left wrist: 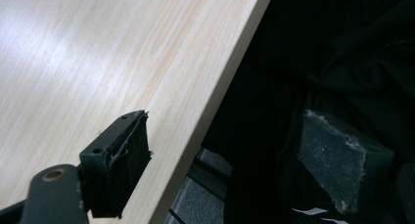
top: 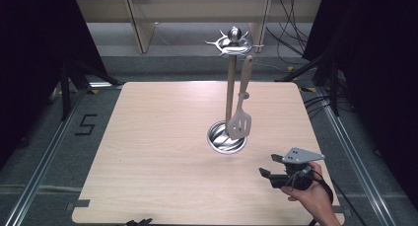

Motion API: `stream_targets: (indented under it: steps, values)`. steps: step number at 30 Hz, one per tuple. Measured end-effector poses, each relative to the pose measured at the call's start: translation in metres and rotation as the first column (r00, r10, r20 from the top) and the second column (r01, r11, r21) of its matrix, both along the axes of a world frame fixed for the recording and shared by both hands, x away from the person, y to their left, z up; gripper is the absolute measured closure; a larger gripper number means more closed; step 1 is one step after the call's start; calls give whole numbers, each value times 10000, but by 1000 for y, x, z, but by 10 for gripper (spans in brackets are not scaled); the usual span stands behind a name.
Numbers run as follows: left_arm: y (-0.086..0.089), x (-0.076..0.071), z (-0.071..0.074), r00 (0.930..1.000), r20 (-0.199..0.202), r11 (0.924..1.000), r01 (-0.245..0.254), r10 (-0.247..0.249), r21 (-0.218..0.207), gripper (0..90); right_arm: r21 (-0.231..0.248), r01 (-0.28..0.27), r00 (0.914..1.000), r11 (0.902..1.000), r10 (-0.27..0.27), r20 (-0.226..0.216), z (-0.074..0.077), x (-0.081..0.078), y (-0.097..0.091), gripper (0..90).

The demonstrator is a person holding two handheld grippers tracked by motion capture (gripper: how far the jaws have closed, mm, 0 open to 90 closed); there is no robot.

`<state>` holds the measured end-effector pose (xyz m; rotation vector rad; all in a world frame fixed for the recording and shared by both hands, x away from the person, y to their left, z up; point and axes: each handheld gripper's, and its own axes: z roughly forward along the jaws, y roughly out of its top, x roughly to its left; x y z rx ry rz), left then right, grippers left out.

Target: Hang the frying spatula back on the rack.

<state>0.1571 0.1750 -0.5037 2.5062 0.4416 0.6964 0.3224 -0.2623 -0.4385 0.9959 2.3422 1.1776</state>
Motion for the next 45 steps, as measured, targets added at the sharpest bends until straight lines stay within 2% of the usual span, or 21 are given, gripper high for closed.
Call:
stream_targets:
  steps: [4,7,8,9,11,12,15,16,17,21,24,25,26,32,33,37,38,39,42,44,45]
  values:
    - [0,-1,-1,9998,164,9999,-112,113,-61,182,-2,21,9999,10000,-21,-122,-5,-1,-2,342]
    - [0,-1,0,9999,116,9999,-104,104,20,182,22,94,9997,10000,-93,-215,-7,-3,-3,341]
    - [0,-1,0,9999,100,9999,-108,108,-6,182,88,215,9989,9997,-211,-426,-8,-5,-3,341]
    - [0,-1,0,9999,98,9999,-120,120,-29,182,7,49,9998,10000,-49,-200,-10,-3,-5,340]
    - [0,-1,0,9999,124,9999,-115,116,-66,182,103,254,9990,9996,-250,-364,-10,-5,-4,340]
    - [0,-1,-1,9997,191,9999,-127,129,-110,182,-35,79,9999,10000,-79,-126,-11,-4,-6,339]
    - [0,-1,0,9999,67,10000,-85,86,-39,182,148,102,9995,9998,-97,-305,-13,-6,-6,336]
    - [0,-1,0,9999,80,10000,-84,85,-46,182,173,129,9995,9998,-124,-290,-13,-7,-7,336]
    - [0,-1,-1,9995,255,9998,-181,183,-101,182,266,169,9986,9995,-156,-501,-14,-10,-6,334]
    - [0,-1,-1,9996,213,9998,-157,158,-82,182,338,95,9993,9994,-83,-373,-16,-13,-6,329]
    - [0,-1,-1,9998,160,9999,-109,111,-127,182,302,-60,9999,9995,62,-87,-18,-15,-7,319]
    - [0,-1,-1,9998,163,9998,-116,118,-138,182,420,-185,9996,9989,194,-211,-18,-16,-7,317]
    - [0,-1,-1,9998,160,9997,-133,136,-193,182,418,-25,9996,9991,37,-284,-19,-19,-6,317]
    - [0,-1,-1,9997,197,9999,-138,140,-104,182,231,-89,9998,9997,92,-158,-26,-21,-10,316]
    - [0,-1,-1,9997,199,9999,-136,138,-103,182,290,-87,9990,9995,100,-443,-27,-23,-10,316]
    - [0,-1,-1,9997,193,9998,-139,142,-107,182,177,-42,9994,9998,48,-338,-31,-26,-13,314]
    - [0,-1,-1,9997,187,9999,-123,125,-65,182,365,-57,9985,9993,76,-537,-32,-28,-13,313]
    - [0,0,-1,9999,98,10000,-57,58,-77,182,150,-137,9996,9998,141,-230,-32,-27,-15,312]
    - [0,0,-1,10000,67,10000,-19,19,-55,182,239,-90,9988,9997,102,-485,-35,-31,-14,312]
    - [0,0,-1,10000,71,10000,-17,17,-56,182,50,-295,9989,9996,297,-351,-36,-31,-15,308]
    - [0,0,-1,10000,76,10000,-24,24,-60,182,9,-196,9994,9998,197,-284,-36,-33,-15,306]
